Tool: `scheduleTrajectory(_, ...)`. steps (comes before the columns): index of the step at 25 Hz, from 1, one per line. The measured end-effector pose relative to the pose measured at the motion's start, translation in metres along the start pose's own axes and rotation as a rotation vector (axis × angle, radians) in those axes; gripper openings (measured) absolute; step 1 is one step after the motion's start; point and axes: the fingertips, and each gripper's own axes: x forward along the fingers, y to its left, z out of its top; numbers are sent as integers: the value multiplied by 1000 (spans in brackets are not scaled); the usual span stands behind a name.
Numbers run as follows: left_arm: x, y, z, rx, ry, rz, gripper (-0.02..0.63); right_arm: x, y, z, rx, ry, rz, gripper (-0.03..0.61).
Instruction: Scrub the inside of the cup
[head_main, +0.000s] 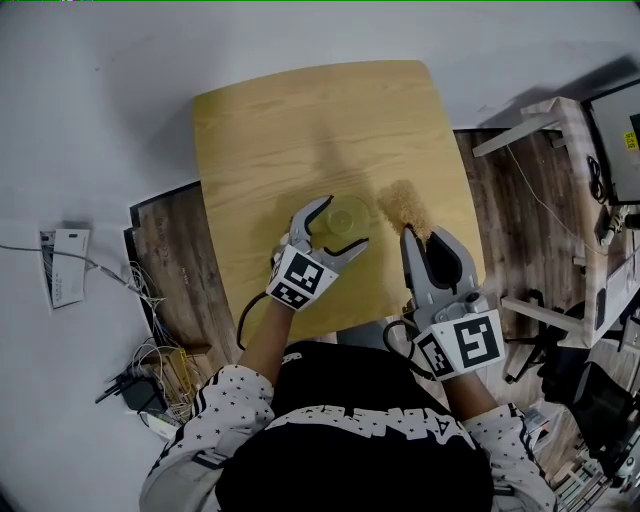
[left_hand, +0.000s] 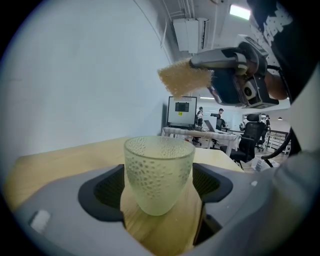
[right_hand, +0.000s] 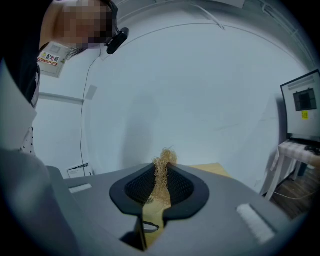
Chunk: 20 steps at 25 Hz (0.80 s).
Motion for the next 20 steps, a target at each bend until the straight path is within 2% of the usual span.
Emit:
scheduleTrajectory(6,4,-1,-2,-4,16,-7,407,-5,-2,-3,6,4,-15,69)
scheduleTrajectory(9,3,1,-3,-1,19,1,375,-8,-3,-3,9,1,-20,69)
scheduleTrajectory(13,3,1,-2,2,20,0,373,-8,-4,-2,10,-4,-23,69)
scheduleTrajectory(20,-5,-5,0,65,32,-2,368,-9,0,-4,8,-2,-22,69)
